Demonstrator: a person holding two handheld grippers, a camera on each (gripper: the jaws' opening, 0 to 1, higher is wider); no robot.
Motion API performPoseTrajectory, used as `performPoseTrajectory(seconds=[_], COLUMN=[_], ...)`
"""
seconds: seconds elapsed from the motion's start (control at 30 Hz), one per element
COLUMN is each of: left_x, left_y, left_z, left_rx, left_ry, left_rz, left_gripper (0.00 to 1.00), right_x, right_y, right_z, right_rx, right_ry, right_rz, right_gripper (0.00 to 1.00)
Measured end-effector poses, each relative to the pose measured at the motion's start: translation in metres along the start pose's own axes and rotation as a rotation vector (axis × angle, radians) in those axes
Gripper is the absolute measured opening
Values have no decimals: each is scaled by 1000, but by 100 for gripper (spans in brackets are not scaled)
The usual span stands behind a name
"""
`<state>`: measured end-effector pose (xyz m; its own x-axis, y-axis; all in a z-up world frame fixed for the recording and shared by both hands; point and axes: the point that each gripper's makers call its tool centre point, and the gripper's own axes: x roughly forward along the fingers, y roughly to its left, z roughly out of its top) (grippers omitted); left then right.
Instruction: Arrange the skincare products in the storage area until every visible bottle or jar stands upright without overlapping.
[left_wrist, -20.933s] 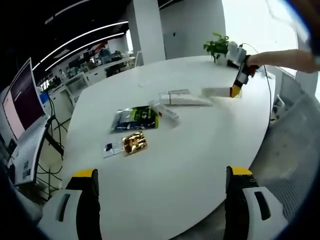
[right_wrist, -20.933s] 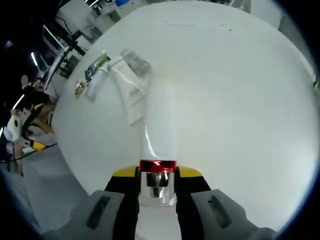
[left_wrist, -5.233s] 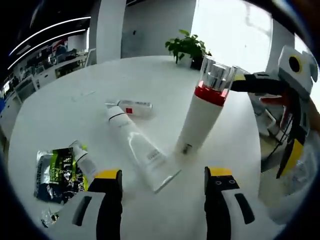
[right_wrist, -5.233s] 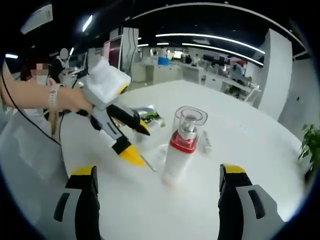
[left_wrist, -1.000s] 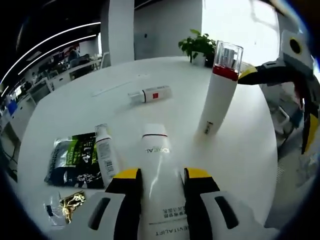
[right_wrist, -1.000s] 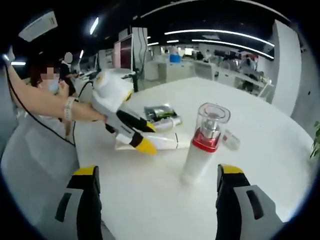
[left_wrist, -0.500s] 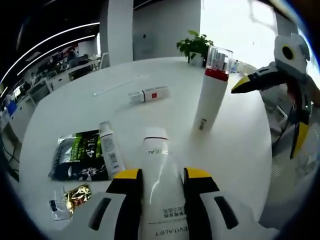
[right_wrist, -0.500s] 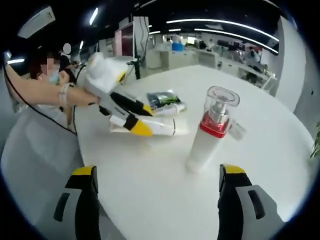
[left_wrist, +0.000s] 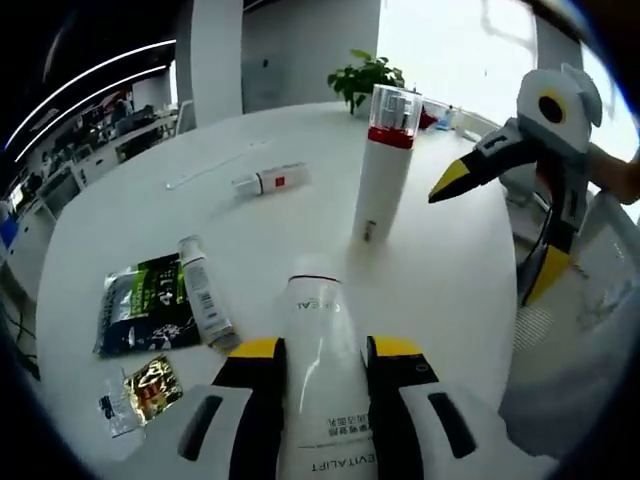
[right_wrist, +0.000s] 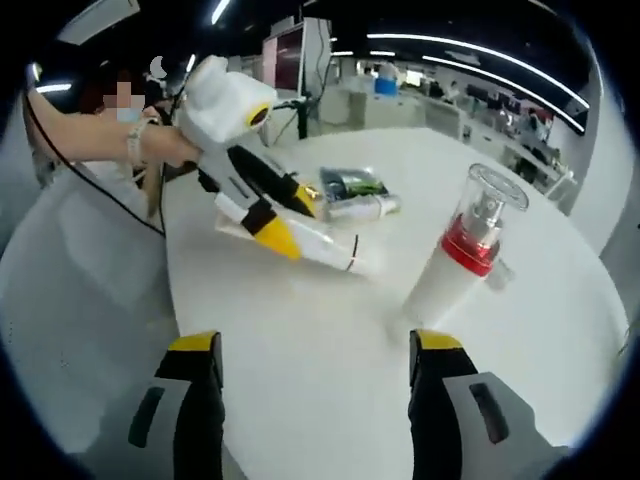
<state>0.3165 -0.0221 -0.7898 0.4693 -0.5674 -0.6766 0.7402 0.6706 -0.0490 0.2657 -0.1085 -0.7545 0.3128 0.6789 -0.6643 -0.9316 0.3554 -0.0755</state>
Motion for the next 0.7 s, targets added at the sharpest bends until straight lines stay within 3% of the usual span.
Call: performPoseTrajectory(seconds=[0.07,0.2,0.37,0.47,0.7], left_x=[-1,-2,-7,-8,-9], left_y=[-3,-14,-23,-26,-29], left_z=[-2,-7,-8,-6,-7], left_rx=[64,92,157,213,271], left_ry=[9,35,63,72,104], left_rz=[-23,-56,-102,-116,-135], left_gripper=[27,26,26,24,23], right_x=[3,12,22,30,49], right_y=[5,4,7,5,6], right_z=[6,3,12,10,14], right_rx=[-27,-121,-165,-277,-318], right_ry=[-15,37,17,51,53], right_rz=[23,25,58,56,72], right_gripper=[64,63,53,48,44])
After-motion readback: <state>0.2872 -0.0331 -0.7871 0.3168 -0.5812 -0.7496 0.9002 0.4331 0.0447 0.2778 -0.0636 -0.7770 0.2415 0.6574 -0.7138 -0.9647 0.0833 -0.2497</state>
